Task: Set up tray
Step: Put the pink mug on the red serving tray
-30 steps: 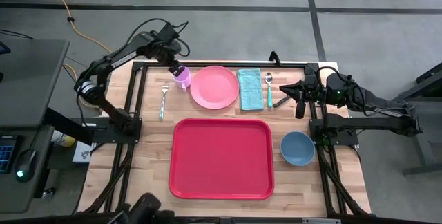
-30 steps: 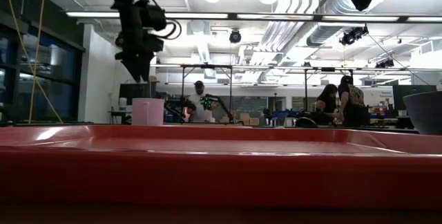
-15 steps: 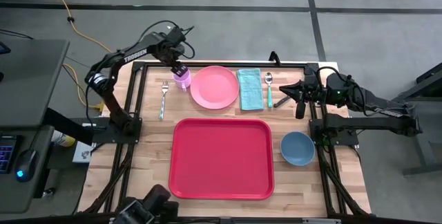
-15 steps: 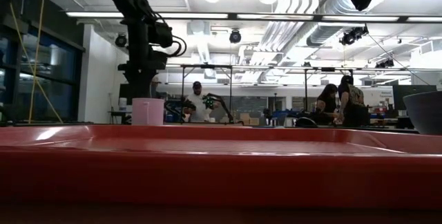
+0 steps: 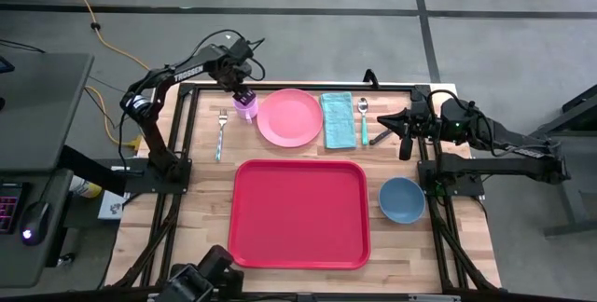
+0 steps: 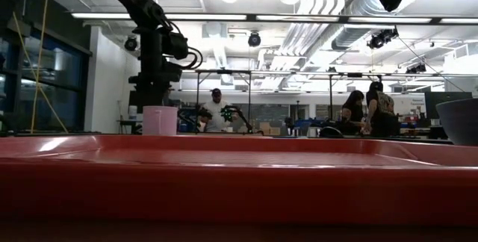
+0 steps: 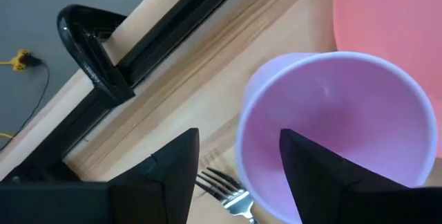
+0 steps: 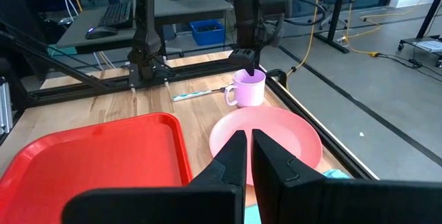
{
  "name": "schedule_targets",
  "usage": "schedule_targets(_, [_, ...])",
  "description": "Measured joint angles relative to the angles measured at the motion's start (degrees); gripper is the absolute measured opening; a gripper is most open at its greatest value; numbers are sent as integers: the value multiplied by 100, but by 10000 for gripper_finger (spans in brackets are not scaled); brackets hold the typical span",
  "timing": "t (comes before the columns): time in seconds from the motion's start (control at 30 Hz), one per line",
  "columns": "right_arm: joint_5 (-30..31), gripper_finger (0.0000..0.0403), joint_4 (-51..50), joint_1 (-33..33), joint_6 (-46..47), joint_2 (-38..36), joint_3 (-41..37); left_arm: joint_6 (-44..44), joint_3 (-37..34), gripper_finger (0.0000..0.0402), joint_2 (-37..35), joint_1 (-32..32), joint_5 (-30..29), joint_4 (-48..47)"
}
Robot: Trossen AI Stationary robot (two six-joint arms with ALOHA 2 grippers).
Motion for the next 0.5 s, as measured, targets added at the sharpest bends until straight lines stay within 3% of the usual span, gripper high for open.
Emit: schedule_targets(0.5, [0,0,2,2,99,0,2,130,-33,232,203,9,303,38])
